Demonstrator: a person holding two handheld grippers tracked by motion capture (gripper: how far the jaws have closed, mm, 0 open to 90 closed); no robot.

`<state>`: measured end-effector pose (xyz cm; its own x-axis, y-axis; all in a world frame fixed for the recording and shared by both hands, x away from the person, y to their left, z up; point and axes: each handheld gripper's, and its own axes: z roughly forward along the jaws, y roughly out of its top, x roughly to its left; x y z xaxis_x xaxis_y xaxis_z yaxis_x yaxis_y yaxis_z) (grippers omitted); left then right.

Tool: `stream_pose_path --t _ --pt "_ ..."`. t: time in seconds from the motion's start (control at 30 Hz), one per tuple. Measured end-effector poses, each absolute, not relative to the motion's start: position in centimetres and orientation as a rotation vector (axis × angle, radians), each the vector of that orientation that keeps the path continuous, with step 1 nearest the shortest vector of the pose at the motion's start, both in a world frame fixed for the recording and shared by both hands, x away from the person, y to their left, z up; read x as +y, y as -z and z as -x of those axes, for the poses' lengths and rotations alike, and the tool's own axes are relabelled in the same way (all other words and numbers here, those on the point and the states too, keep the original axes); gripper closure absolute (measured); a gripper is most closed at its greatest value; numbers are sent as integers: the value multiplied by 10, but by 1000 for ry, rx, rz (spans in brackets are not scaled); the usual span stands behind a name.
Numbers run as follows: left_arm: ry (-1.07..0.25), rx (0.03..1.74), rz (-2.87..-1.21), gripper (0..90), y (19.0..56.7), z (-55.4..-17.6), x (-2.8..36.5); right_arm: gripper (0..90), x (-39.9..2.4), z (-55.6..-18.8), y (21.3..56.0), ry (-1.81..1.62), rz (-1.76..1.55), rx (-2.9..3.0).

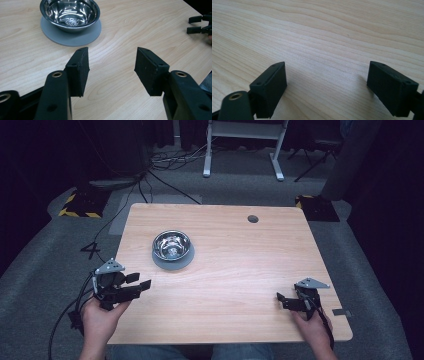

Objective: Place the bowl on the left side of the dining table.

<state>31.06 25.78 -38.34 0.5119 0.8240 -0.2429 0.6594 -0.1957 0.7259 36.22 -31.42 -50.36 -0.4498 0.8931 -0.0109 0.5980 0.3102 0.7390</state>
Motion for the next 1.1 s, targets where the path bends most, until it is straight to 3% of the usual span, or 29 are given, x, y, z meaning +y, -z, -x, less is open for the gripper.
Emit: stream_pose_path --t 0.43,0.7,0.83,1.1 --pt "-282 1258 -2009 437 413 -290 257 163 -314 -362 504 -948 -1325 2159" --pt "-229 1286 -2058 436 434 -288 255 163 -314 -362 504 -947 -1325 2161" --pt "-279 1311 -2134 437 446 -288 251 163 -314 -362 504 -947 -1326 2159" --pt "-197 1358 -2170 438 470 -293 259 163 -314 -362 504 -947 -1325 2162"
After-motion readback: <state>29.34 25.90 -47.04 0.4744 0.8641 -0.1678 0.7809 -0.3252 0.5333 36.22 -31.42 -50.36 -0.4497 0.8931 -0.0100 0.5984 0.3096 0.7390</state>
